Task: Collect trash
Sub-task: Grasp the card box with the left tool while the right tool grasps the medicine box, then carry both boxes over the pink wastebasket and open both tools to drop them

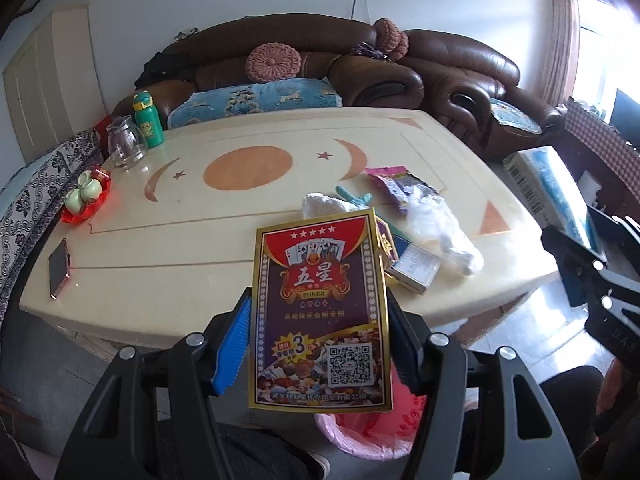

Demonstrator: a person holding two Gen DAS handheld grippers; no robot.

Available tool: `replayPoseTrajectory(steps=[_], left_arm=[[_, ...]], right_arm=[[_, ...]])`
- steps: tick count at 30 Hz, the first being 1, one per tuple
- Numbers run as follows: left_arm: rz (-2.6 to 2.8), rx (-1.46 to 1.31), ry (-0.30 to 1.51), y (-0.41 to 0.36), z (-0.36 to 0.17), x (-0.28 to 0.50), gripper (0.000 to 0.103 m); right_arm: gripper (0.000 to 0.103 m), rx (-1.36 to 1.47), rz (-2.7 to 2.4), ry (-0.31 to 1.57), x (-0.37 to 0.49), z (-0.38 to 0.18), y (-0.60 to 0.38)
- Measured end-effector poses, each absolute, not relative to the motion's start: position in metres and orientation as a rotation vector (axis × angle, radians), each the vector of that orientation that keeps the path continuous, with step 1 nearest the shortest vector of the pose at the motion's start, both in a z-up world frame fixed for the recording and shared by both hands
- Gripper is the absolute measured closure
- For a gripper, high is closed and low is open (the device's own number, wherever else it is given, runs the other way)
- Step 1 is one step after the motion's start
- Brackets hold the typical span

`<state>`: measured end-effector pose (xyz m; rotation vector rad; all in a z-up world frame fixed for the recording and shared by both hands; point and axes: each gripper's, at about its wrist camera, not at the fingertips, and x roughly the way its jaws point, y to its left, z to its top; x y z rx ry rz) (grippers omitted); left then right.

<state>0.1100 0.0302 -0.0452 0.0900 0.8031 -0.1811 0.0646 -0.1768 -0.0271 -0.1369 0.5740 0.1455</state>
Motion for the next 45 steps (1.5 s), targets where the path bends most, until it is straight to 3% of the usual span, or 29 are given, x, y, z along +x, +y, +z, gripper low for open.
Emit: replayPoseTrajectory(steps=[23,45], left_arm=[[-0.262,0.124,0.848,0.005,-0.063,0.059,0.043],[-0.284,0.139,0.994,-0.006,-0.129,0.074,0.043]], right_arm=[[0.041,-0.192,0.184,0.613,0.014,-0.031,-0.157],[0.041,-0.164,0.193,0.759,0.024,-0.09,-0.157]])
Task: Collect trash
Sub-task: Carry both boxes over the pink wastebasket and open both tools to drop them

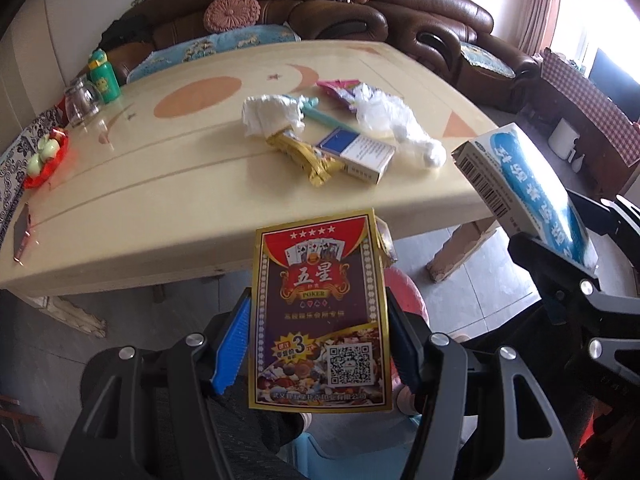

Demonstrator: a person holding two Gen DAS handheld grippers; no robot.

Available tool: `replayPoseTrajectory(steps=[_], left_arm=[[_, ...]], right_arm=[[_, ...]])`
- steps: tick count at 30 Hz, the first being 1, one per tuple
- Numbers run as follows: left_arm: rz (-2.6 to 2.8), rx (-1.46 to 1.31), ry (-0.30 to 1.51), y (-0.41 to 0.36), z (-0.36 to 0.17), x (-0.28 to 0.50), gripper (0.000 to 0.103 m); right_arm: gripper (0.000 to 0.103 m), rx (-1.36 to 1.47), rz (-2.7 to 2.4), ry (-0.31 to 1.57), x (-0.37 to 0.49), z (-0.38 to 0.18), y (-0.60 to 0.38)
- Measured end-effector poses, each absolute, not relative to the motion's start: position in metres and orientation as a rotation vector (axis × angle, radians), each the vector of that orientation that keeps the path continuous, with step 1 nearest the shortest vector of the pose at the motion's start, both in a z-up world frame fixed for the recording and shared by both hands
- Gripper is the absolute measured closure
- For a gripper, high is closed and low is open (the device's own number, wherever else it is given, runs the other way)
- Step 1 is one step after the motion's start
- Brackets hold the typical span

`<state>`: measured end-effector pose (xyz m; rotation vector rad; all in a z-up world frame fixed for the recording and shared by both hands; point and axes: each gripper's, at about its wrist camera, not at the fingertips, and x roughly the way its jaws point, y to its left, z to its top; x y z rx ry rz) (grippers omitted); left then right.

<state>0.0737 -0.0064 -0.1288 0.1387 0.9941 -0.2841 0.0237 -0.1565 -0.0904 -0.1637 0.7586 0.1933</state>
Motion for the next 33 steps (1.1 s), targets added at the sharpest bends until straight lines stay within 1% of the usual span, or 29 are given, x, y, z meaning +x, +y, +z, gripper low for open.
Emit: replayPoseTrajectory(steps=[17,21,24,25,27,31,33], left_arm=[[-0.271,0.119,1.162,-0.012,-0.199,0.103,0.043],[-0.265,0.115,1.177,-0.012,-0.214,0.112,0.043],[-0.239,0.162,1.177,-0.015,-0.235,0.121,0.043],[-0.237,0.185,1.174,-0.018,-0.246,0.125,0.043],[-0.205,0.206,1.228,-0.019,-0.266,0.134,0.043],[-0.275,0.111,1.336,-0.016,-0.295,0.147,0.043],[-0.257,0.141,1.349,-0.019,-0.31,0.152,0.043]], right_arm=[[0.041,-0.161,0.21,0.904,0.046,-0.157,-0.154],[0.041,-0.163,0.211,0.924,0.052,-0.169,-0.152],[0.041,-0.181,0.209,0.94,0.065,-0.191,-0.149],[0.045,-0.17,0.218,0.97,0.073,-0.202,-0.149],[0.046,-0.113,0.236,0.996,0.082,-0.212,-0.153],[0.046,-0.131,0.225,0.981,0.092,-0.215,-0.154],[0.046,-0.124,0.232,0.988,0.097,-0.219,-0.156]])
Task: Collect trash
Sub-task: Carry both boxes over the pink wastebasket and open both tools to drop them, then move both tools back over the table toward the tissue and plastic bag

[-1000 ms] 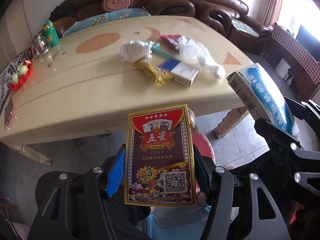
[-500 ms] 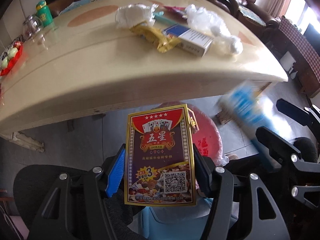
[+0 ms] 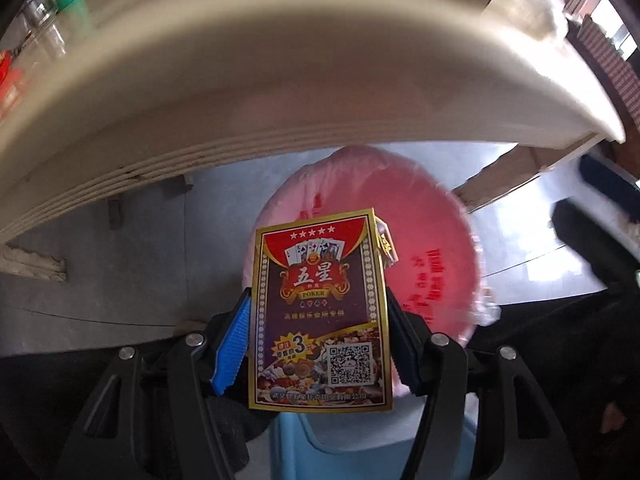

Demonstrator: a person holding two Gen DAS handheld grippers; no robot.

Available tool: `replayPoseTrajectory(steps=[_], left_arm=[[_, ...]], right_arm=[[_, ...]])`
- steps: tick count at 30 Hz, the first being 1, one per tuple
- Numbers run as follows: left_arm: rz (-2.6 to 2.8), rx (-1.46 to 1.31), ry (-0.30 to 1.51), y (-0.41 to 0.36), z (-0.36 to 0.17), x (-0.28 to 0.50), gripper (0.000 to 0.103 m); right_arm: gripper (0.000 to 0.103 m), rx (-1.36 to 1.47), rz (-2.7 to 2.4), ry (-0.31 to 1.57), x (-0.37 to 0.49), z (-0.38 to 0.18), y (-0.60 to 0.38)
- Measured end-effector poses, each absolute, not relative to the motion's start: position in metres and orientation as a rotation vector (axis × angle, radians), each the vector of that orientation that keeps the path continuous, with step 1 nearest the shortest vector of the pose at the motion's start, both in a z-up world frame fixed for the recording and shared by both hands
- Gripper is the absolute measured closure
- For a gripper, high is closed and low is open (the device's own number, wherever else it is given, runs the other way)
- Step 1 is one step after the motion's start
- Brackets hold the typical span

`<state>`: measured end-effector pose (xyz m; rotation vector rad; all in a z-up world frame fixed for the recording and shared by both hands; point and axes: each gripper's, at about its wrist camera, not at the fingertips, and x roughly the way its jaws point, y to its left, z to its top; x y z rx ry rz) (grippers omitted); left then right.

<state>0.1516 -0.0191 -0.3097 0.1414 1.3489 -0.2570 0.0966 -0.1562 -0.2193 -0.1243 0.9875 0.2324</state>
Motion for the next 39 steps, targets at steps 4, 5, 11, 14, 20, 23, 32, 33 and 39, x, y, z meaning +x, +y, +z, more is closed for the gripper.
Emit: replayPoseTrajectory(steps=[4,5,11,14,20,23,32,33,39], left_arm=[[-0.249,0.147,1.413,-0.022,-0.335,0.159,0.042],[-0.243,0.154,1.422,-0.023,-0.339,0.161,0.04],[-0.227,0.154,1.438,-0.023,-0.352,0.166,0.021],[-0.215,0.164,1.432,-0.022,-0.351,0.167,0.021],[-0.207,0.18,1.415,-0.021,-0.345,0.165,0.021],[-0.201,0.182,1.398,-0.02,-0.337,0.163,0.021],[-0.136,0.138,1.277,0.005,-0.274,0.149,0.021],[-0.127,0.133,1.251,0.009,-0.262,0.146,0.021],[-0.071,0.111,1.024,0.027,-0.16,0.129,0.021]], right_arm=[[0.045,-0.118,0.242,1.029,0.107,-0.235,-0.156],[0.045,-0.119,0.247,1.035,0.107,-0.238,-0.155],[0.036,-0.125,0.26,1.064,0.111,-0.251,-0.151],[0.035,-0.125,0.263,1.063,0.11,-0.252,-0.152],[0.034,-0.119,0.261,1.065,0.11,-0.251,-0.152],[0.034,-0.118,0.263,1.058,0.109,-0.248,-0.151],[0.034,-0.101,0.274,0.981,0.094,-0.204,-0.148],[0.034,-0.096,0.276,0.961,0.09,-0.195,-0.149],[0.025,-0.091,0.264,0.805,0.068,-0.127,-0.153]])
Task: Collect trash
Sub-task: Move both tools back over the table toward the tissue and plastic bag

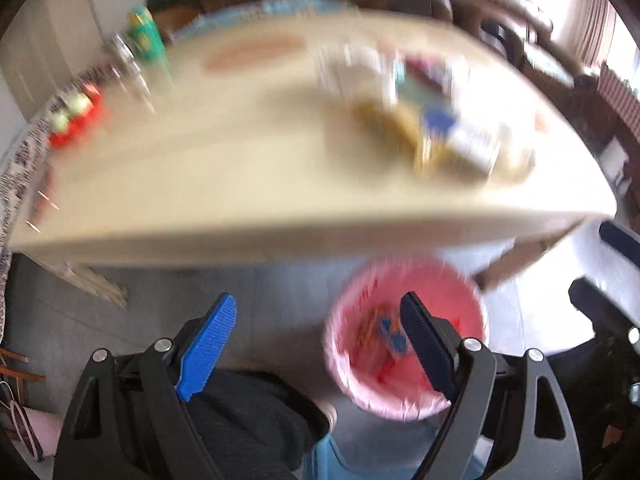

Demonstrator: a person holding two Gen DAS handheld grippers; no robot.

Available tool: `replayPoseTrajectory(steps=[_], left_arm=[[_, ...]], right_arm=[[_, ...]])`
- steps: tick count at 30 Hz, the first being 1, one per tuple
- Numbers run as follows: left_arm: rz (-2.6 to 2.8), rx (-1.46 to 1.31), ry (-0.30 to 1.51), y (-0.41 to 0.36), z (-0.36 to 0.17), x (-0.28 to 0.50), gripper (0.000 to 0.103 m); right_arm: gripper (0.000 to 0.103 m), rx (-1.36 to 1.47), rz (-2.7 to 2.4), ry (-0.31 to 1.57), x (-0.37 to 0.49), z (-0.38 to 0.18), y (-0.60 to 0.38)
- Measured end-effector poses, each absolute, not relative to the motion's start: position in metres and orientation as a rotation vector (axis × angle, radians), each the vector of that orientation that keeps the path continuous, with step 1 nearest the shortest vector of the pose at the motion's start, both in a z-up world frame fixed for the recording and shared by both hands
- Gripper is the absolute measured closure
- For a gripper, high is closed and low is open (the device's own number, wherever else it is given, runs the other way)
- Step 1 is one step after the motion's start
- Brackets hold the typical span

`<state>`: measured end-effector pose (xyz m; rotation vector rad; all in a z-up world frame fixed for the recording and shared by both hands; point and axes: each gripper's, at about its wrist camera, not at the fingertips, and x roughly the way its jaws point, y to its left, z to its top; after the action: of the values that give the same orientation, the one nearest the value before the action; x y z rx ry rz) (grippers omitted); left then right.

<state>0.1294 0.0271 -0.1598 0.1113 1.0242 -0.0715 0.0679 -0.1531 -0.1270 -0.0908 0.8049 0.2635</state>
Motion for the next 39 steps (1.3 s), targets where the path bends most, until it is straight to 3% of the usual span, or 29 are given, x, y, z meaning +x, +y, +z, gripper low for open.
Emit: replayPoseTrajectory(steps=[6,12,39], left_arm=[[-0.088,0.083,0.859,0.035,-0.075,0.115,0.017],[-0.093,0.124,0.769,0.03,-0.034,0.108,0.017],[-0.101,0.167,0.717,0.014,-0.011,0.135,0.016]], right_arm=[[0.02,-0.087,0.235,0.673,0.051,-0.07,-0.161],[0.018,-0.079,0.215,0.595,0.043,-0.038,-0.176],[0.016,-0.086,0.163,0.519,0.059,-0.009,-0.191]])
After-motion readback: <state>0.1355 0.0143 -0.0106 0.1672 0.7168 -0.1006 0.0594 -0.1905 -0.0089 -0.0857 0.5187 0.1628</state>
